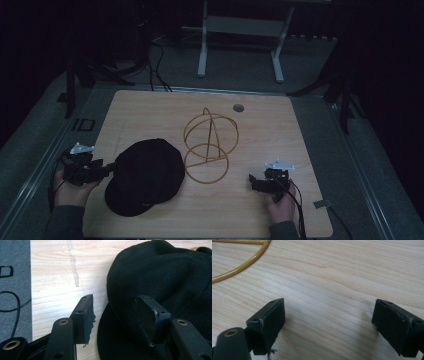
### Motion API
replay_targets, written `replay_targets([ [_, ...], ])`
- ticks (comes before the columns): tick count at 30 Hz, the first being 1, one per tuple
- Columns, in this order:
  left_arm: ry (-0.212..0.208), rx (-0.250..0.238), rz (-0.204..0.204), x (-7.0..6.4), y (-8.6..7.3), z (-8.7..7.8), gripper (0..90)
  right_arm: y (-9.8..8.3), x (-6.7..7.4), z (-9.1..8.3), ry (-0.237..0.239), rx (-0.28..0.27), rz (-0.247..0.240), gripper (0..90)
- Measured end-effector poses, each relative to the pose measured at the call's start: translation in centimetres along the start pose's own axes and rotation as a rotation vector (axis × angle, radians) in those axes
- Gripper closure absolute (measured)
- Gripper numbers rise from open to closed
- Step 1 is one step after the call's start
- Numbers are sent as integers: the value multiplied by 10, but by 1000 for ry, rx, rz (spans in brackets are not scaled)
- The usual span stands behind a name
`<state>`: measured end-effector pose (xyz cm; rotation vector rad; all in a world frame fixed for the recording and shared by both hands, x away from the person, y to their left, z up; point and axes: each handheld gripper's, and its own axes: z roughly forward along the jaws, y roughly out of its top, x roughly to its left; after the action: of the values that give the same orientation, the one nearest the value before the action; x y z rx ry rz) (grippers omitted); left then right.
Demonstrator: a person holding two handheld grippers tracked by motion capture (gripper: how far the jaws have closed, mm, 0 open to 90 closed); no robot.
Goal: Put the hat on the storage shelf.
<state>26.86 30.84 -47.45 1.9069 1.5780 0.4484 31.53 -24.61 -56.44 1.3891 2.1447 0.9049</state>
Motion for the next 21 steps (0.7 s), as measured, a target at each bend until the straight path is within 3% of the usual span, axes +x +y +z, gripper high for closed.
replay_targets([
  [21, -25, 71, 43, -20, 12, 5, 347, 0, 0, 0, 0, 0, 0, 114],
])
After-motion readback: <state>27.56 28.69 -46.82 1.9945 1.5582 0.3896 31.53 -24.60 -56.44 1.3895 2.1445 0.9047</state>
